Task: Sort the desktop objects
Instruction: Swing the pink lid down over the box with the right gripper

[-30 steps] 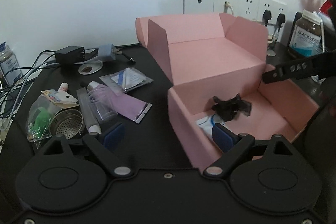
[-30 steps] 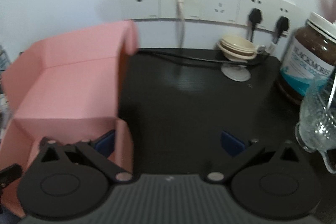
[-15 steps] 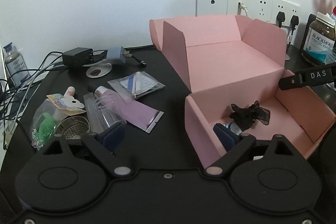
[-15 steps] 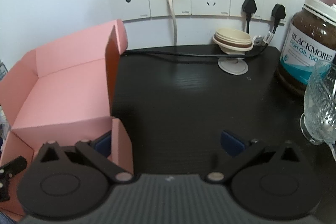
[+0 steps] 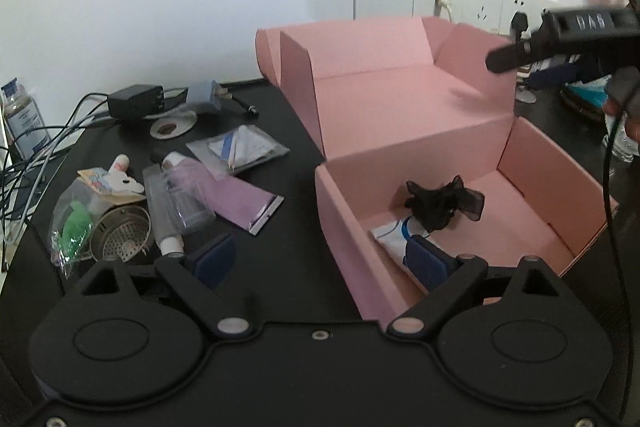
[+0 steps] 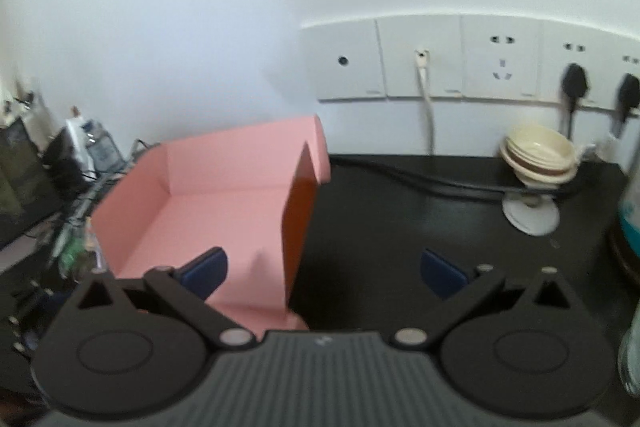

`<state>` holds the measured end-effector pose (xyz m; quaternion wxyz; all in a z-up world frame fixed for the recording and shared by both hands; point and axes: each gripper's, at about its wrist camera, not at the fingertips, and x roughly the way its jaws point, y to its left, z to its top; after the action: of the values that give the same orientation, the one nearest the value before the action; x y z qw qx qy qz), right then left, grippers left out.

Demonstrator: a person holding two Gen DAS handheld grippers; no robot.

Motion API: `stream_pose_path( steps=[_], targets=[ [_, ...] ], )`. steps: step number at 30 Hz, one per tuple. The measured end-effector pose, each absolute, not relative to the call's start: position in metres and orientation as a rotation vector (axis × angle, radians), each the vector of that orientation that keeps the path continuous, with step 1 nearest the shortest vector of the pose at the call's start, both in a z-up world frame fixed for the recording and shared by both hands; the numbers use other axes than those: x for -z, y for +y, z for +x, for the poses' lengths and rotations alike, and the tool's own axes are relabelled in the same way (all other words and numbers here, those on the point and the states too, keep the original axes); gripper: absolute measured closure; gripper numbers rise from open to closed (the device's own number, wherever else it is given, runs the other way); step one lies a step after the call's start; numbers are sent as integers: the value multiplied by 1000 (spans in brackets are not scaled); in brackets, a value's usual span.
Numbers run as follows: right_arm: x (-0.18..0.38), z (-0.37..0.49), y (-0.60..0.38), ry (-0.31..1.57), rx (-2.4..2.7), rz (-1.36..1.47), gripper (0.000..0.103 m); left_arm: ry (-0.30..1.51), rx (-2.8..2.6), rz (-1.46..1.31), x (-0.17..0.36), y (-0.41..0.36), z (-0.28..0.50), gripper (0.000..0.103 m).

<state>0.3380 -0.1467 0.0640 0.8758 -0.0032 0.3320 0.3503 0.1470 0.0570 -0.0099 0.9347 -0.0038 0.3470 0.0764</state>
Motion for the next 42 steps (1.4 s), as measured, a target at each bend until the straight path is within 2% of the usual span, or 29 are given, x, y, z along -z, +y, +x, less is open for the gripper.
stream_pose_path(
  steps=[13, 25, 33, 42],
  targets=[
    [-36, 406, -138, 853, -968, 196, 1, 750, -213, 26, 15, 54, 160, 10],
    [-23, 426, -109, 948, -1218, 291, 1, 781, -228, 50, 17, 50, 171, 10],
    [-37, 425, -106, 948, -1341, 320, 1, 786, -227, 28, 20, 51, 176, 10],
    [-78, 403, -124, 880, -1456, 297, 1, 786, -211, 8, 22, 46, 176, 10]
  ],
)
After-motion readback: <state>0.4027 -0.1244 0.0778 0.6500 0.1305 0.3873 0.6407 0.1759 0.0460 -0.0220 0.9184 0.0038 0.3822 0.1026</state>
